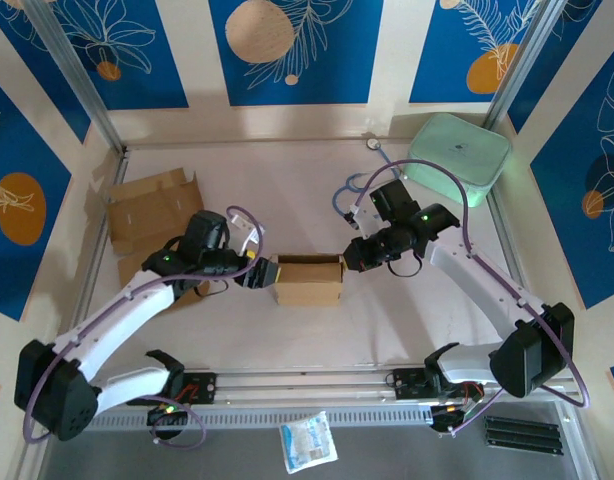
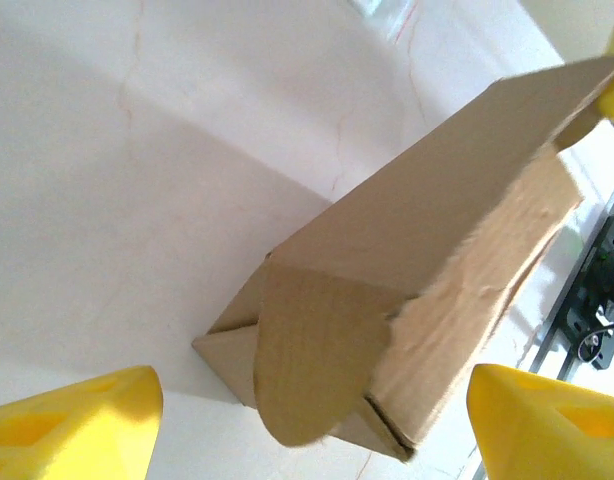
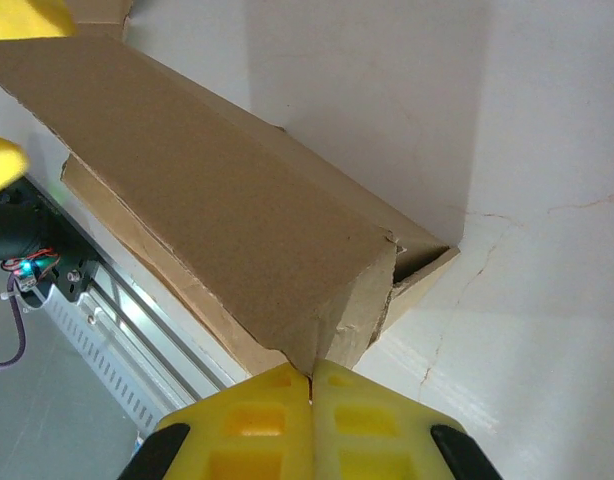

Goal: Fold the paper box

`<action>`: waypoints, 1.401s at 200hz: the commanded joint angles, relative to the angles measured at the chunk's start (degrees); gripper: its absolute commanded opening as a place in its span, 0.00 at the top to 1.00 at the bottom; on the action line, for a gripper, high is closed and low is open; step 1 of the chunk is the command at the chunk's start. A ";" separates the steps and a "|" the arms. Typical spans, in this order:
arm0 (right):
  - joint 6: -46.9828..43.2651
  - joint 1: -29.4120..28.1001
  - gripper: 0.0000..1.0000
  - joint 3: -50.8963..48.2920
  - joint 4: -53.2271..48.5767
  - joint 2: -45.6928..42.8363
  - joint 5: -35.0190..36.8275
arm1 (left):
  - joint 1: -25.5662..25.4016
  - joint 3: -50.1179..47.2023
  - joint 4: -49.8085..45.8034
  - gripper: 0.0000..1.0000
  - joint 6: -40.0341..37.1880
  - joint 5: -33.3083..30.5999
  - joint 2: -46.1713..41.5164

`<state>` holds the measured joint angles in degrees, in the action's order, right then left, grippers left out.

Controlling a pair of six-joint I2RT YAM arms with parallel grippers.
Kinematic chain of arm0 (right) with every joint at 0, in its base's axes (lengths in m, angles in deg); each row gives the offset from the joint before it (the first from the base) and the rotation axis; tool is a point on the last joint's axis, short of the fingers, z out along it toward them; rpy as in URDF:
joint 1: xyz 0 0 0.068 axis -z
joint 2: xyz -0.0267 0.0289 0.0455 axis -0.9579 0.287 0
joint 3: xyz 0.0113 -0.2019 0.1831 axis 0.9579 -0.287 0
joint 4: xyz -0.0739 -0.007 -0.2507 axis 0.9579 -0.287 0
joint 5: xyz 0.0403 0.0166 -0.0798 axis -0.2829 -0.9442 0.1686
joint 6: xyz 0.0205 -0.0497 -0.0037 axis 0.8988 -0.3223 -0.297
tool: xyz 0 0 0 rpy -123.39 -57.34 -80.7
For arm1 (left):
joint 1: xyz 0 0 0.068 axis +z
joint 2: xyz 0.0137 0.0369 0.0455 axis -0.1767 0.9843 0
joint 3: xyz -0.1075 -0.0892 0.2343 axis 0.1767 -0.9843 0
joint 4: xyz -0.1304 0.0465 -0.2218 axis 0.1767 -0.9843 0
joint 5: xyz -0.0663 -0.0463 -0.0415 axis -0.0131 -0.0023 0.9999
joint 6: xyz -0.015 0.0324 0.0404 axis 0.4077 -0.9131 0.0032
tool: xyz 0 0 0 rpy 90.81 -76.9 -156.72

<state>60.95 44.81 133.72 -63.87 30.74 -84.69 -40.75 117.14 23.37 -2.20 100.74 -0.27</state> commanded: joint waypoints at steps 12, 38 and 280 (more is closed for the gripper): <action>0.65 0.01 1.00 1.85 -1.83 1.48 -0.89 | -0.46 4.08 -4.21 0.22 0.03 -2.64 -2.54; 0.90 -0.05 1.00 1.91 -1.88 1.96 -0.95 | -0.50 6.53 -6.12 0.28 0.11 -2.15 -0.95; 1.31 -0.21 1.00 2.65 -2.62 3.46 -0.79 | -0.55 13.99 -10.87 0.94 8.18 2.17 7.17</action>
<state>61.39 44.83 135.27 -64.26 33.32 -84.69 -40.86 128.93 14.52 5.05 101.59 6.31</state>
